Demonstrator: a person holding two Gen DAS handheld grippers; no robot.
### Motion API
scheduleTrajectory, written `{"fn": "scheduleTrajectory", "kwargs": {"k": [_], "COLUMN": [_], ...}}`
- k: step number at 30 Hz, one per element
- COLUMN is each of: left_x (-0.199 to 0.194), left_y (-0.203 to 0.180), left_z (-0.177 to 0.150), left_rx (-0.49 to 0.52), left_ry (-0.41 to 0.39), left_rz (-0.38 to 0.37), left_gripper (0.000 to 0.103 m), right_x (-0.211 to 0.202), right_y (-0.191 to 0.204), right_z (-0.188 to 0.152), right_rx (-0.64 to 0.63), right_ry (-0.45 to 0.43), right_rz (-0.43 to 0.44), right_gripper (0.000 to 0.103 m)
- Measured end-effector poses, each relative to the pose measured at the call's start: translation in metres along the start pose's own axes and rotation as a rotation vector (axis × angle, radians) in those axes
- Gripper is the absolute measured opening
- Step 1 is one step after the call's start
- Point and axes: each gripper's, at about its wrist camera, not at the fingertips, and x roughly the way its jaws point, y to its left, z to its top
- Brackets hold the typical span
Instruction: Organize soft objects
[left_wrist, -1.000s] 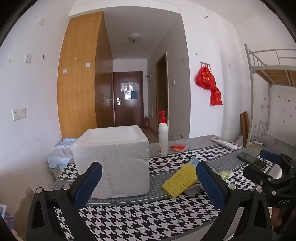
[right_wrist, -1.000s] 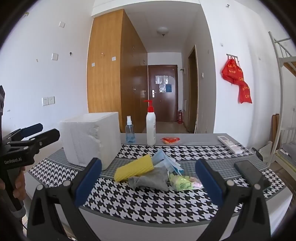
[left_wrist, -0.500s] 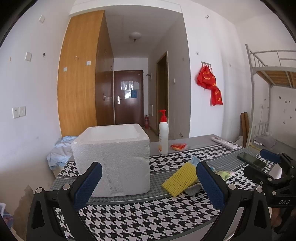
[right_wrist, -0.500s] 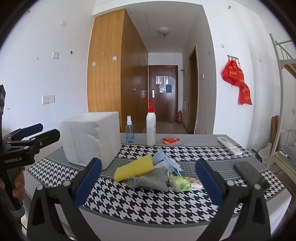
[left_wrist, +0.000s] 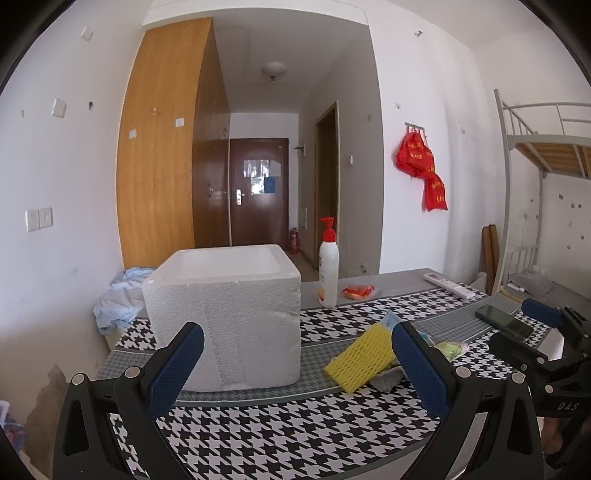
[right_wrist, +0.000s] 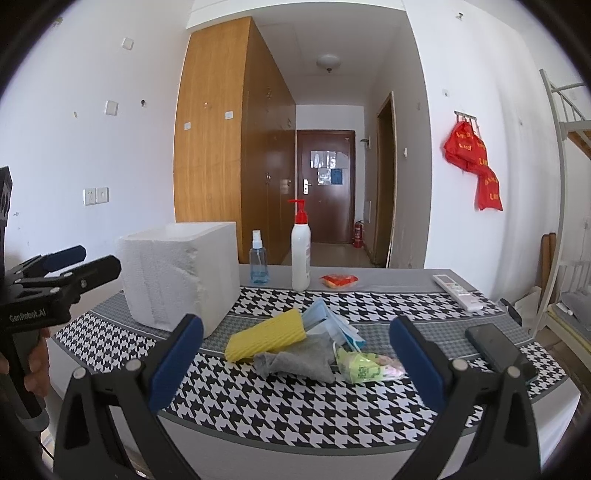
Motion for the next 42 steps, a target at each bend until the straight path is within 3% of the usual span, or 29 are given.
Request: {"fn": "scheduleTrajectory", "kwargs": {"k": [15, 29, 42], "left_x": [0.009, 0.027, 0.053], "left_y": [-0.006, -0.026, -0.043], "left_z": [0.002, 0.008, 0.004], "left_rx": [0.013, 0.048, 0.074], "left_ry": [0.008, 0.025, 0.092], "left_rz": [-0.025, -0.074, -0.145], "left_gripper": [0.102, 0.102, 0.102], "right_x": [0.005, 0.011, 0.022], "right_y": [-0.009, -0.028, -0.049], "right_z": [0.005, 0.007, 0.002], "right_rx": [0.022, 0.031, 0.060], "right_ry": [0.009, 0.021, 0.060], "right_rz": [0.023, -0.054, -0.088], "right_gripper": [0.102, 0.102, 0.102]}}
